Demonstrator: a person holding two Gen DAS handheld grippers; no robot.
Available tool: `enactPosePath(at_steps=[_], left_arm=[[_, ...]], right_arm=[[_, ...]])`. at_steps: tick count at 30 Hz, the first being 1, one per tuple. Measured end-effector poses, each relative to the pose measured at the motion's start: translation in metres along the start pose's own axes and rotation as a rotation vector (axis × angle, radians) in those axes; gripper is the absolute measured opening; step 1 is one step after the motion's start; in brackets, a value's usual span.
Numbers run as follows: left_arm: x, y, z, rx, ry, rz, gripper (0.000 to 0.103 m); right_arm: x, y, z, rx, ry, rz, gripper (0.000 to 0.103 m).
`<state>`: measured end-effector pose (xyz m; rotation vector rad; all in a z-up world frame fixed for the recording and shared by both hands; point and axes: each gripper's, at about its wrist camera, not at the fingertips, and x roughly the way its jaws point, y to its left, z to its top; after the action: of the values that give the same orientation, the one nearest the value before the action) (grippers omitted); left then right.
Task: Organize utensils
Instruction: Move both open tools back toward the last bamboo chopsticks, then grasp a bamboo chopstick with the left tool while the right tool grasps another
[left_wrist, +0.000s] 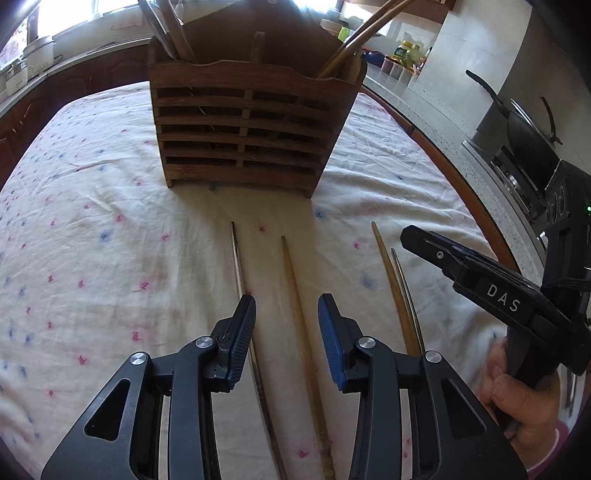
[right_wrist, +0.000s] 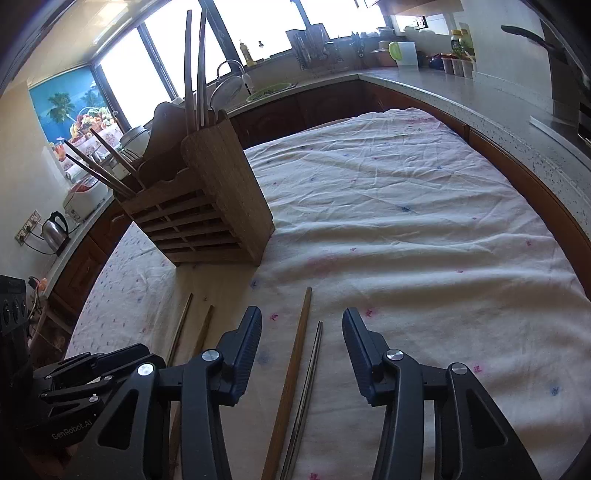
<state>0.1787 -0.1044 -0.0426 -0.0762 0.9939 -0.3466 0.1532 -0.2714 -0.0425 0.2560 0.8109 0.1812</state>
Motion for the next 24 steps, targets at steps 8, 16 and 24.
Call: enactPosePath(at_steps=[8,16,24], left_arm=[[0.028,-0.005,0.010,0.004,0.056,-0.005,0.025],[0.033,-0.011,0.012,0.054,0.029,0.058,0.008],[0.030,-0.003,0.013,0.001,0.026,0.003,0.005]], right_arm=[[0.030,0.006,0.011,-0.054,0.066,-0.036,0.035],[0.050,0.015,0.010,-0.146,0.095,-0.122,0.024],[0.049,0.021,0.009,-0.165,0.092,-0.145,0.007]])
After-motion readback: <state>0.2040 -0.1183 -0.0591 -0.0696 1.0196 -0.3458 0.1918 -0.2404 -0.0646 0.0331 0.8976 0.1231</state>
